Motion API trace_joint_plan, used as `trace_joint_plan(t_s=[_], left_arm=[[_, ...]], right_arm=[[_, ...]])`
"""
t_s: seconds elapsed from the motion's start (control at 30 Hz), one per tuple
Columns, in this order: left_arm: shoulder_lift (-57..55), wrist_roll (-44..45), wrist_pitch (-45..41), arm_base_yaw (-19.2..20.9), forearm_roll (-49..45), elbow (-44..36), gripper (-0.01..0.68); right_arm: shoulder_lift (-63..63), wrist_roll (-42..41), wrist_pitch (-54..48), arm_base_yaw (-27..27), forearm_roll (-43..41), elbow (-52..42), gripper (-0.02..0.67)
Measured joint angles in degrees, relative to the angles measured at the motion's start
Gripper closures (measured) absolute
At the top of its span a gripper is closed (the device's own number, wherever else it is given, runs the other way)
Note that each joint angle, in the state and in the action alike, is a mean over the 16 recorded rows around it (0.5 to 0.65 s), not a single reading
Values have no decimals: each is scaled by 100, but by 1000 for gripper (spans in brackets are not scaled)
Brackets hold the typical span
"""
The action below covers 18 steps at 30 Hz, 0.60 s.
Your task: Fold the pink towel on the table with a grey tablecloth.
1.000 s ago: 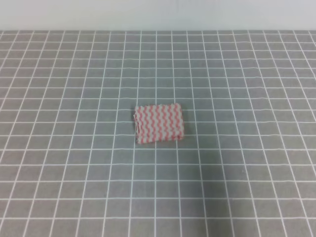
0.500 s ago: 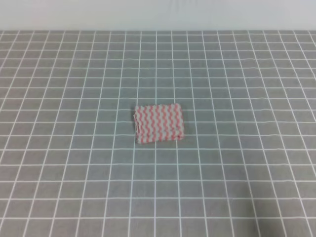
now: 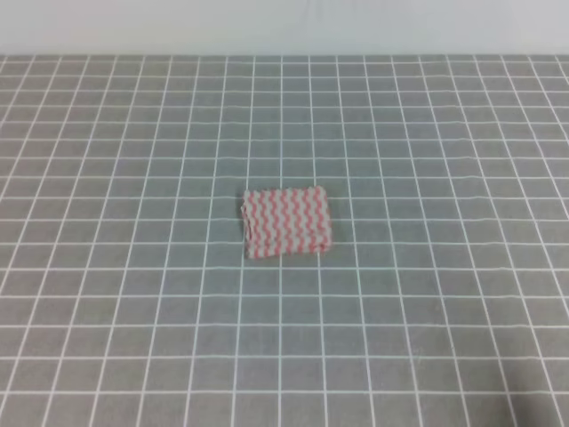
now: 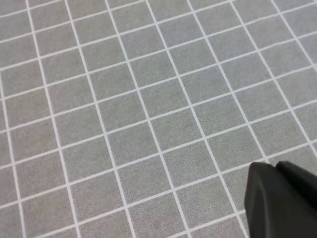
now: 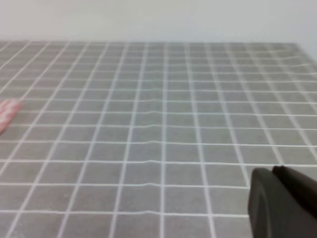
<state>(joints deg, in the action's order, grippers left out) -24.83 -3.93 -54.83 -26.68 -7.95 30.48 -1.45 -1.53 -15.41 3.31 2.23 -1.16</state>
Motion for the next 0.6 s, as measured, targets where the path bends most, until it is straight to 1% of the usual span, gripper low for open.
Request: trace_joint_plan(t_s=[0.23, 0.6], left_arm=[[-11, 5, 3, 0, -2, 2, 672], [-6, 4, 0, 0, -2, 2, 672]], right_arm=[[-45, -64, -98, -205, -118, -24, 666], [-17, -303, -127, -215, -103, 10, 666]])
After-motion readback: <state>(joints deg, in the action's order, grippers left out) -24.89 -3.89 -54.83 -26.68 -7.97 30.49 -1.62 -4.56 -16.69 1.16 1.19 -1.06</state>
